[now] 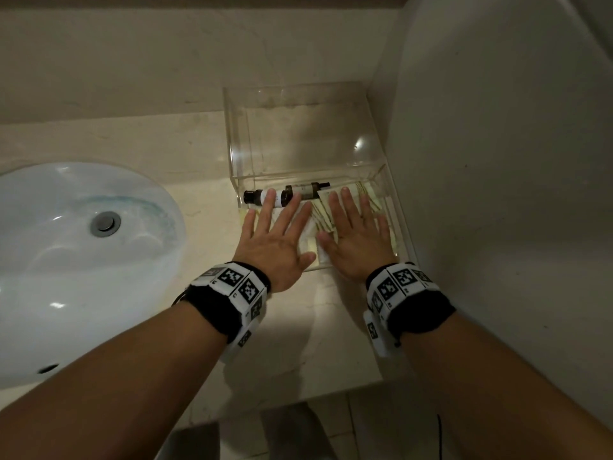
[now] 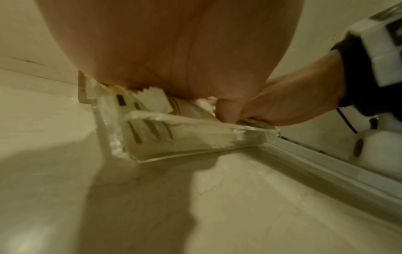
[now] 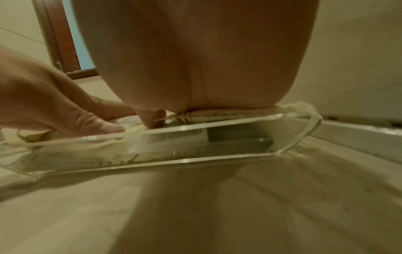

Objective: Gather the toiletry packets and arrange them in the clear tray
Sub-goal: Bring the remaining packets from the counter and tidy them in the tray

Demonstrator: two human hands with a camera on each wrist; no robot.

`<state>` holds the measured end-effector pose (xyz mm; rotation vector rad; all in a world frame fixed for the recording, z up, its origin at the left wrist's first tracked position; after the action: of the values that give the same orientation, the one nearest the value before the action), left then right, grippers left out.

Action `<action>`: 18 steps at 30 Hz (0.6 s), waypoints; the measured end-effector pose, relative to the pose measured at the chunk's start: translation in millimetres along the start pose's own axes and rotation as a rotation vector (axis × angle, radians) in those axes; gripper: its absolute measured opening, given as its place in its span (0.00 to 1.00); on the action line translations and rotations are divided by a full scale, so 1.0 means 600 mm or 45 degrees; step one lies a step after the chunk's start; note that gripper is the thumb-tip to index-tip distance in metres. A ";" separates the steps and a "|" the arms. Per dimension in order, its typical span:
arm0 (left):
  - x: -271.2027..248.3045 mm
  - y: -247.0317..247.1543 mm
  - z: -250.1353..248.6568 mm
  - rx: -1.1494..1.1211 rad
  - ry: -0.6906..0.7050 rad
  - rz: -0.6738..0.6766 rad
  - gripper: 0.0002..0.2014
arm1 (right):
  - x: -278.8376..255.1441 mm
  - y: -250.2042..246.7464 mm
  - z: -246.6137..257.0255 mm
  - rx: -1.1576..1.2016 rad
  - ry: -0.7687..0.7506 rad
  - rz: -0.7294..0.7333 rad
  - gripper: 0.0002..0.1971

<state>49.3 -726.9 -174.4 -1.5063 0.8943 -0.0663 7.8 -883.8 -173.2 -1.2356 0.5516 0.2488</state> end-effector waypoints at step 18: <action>-0.067 -0.024 0.030 -0.180 -0.012 -0.226 0.50 | -0.076 -0.041 -0.045 0.329 0.517 -0.496 0.30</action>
<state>38.1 -691.7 -146.4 -1.7145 0.7687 -0.1283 -26.1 -912.1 -135.1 -1.1165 0.6529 -0.3995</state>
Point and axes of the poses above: each hand's wrist, its own x-axis towards the middle knuckle, its own y-axis out of the palm, z = x × y, the point moved 3 cm from there along x, towards the middle knuckle, and after that the axes turned 6 degrees about z, right-handed, at the moved point
